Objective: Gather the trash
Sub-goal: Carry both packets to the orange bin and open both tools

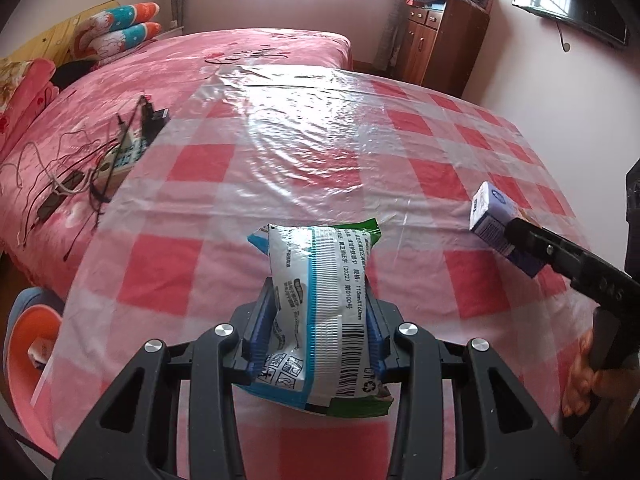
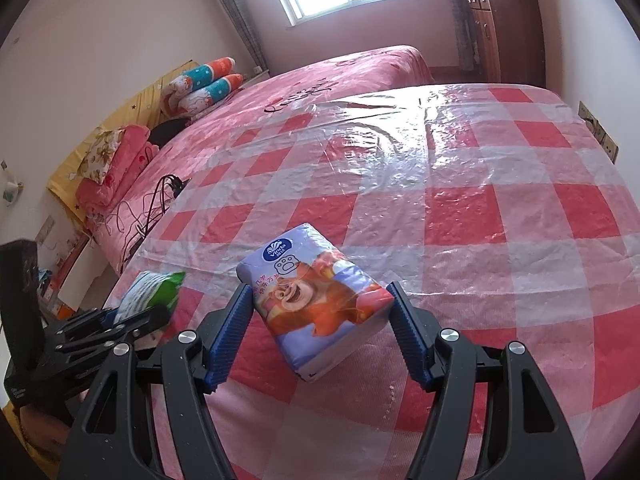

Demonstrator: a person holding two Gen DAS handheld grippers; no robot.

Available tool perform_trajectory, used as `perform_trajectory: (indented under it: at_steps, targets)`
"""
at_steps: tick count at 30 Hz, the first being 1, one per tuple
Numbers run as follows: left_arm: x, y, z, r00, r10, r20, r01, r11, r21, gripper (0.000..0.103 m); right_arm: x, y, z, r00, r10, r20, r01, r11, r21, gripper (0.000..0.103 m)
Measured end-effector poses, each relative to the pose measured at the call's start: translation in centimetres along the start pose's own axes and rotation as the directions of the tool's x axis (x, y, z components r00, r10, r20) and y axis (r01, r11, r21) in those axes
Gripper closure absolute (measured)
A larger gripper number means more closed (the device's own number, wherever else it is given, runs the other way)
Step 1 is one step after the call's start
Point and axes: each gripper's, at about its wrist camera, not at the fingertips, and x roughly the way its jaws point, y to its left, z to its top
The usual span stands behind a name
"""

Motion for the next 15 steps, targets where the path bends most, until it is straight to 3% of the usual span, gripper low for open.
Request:
perform_trajectory:
  at_steps: [15]
  targets:
    - [-4.4,5.4,-1.8,0.997,0.052,0.059,-0.048,0.997,-0.065,0.062,0.1,1.1,-0.9,0.999,0.05,-0.01,-0.05,0.998,0.046,0.035]
